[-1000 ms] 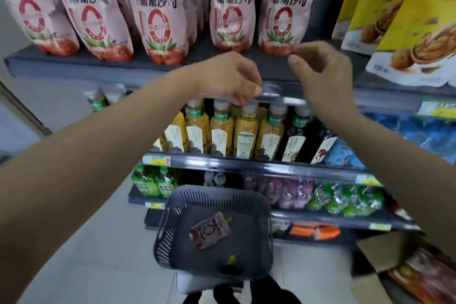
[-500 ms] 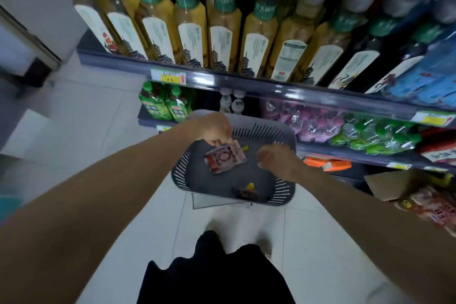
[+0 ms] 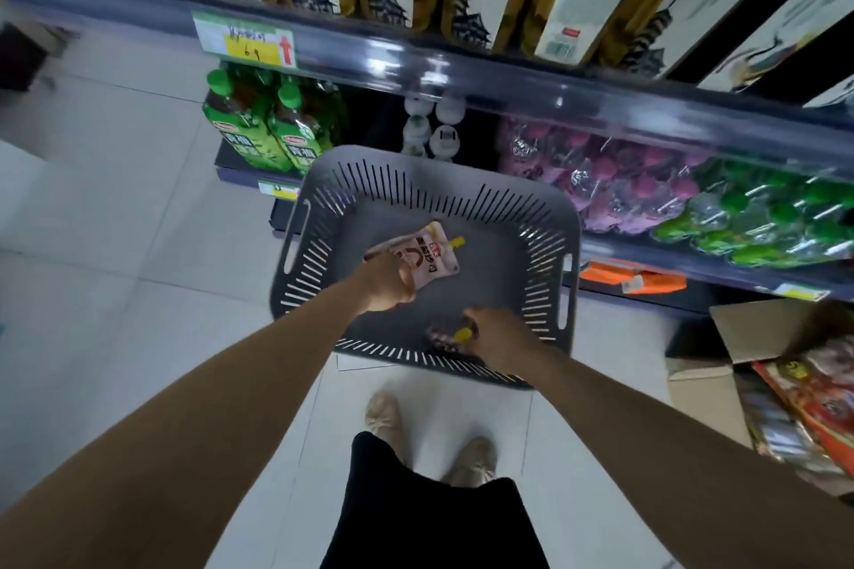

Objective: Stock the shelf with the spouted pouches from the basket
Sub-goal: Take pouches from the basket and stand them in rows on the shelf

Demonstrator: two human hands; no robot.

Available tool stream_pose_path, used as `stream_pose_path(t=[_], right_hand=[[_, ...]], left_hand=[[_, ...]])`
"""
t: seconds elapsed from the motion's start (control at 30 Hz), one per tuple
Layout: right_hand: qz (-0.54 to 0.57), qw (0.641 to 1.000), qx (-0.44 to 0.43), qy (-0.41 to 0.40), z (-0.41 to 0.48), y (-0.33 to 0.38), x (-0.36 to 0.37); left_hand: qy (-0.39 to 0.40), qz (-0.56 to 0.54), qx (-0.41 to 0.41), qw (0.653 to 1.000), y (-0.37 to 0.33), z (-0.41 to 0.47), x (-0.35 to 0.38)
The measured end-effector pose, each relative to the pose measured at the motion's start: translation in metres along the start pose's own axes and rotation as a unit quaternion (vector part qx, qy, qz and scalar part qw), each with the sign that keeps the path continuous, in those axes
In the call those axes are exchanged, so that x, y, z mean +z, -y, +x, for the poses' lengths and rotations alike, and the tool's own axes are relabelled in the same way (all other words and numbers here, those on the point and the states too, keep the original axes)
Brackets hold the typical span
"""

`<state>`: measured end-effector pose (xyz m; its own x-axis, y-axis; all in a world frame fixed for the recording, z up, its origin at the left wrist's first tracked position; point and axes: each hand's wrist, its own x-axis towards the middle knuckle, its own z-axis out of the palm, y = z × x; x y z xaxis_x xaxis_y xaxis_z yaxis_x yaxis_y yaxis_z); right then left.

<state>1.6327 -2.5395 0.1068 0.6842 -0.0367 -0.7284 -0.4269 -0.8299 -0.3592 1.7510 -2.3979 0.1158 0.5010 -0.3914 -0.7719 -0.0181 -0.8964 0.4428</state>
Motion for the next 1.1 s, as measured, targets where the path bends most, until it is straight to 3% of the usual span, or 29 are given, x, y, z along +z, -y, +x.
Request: stream_pose_path(t=[0.23,0.53,0.73,0.93,1.0,1.1], right_hand=[[0.078,0.993,0.042,-0.082,0.037,-0.024,-0.018],[0.191,0.971,0.125,-0.075,0.08,-0.036,-0.027],[0.238,0.951,0.164,-0.105,0.098,-0.047,-0.028],[0.288,0.931,0.188,-0.126,0.102,-0.062,-0.015],[0.328,0.913,0.199,-0.136,0.106,-0.061,-0.013],[0.461,0.854,0.205,-0.126,0.109,-0.05,-0.014]], left_hand=[[-0.07,-0.012,-0.007,0.997,0.015,0.041,0.009],[-0.136,0.068,-0.062,0.986,0.039,0.109,0.013],[-0.108,0.051,-0.075,0.99,0.041,0.142,0.021],[-0.123,0.11,-0.093,0.982,0.039,0.159,0.029],[-0.098,0.055,-0.095,0.989,0.039,0.162,0.029],[-0.055,0.014,-0.097,0.994,0.037,0.159,0.025]])
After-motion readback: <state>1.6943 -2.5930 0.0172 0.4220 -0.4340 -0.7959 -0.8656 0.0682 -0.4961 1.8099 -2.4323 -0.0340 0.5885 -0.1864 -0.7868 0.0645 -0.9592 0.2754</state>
